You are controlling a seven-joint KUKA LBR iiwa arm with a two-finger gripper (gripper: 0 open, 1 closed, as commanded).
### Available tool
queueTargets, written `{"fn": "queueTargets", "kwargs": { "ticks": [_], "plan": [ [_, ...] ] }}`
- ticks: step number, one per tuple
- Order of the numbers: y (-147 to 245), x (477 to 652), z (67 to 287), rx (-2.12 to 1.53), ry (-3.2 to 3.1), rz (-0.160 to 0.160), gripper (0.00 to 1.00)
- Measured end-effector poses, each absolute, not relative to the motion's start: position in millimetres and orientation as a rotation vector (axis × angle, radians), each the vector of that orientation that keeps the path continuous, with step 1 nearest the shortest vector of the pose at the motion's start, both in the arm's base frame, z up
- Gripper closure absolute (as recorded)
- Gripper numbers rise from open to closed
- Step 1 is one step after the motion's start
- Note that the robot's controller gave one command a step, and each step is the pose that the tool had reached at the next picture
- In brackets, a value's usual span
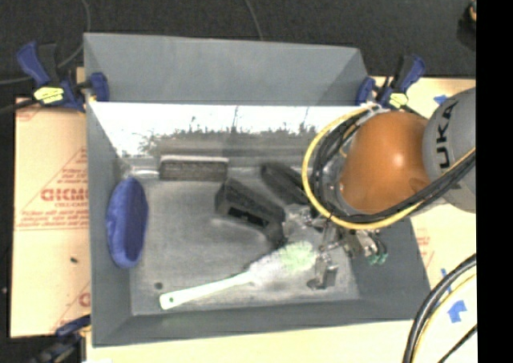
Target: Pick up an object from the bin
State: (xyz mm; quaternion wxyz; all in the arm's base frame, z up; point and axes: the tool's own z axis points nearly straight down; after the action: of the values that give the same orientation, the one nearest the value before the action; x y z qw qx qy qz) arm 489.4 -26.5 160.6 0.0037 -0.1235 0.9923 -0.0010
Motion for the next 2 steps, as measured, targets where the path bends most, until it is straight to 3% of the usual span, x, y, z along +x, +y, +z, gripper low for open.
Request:
{"fn": "queueTargets", "kwargs": {
  "ticks": [1,2],
  "plan": [
    [-15,485.7,132,-0.342,3.118,-0.002,0.00],
    [-33,481.2,72,-0.343,3.101,-0.005,0.00]
  ]
}}
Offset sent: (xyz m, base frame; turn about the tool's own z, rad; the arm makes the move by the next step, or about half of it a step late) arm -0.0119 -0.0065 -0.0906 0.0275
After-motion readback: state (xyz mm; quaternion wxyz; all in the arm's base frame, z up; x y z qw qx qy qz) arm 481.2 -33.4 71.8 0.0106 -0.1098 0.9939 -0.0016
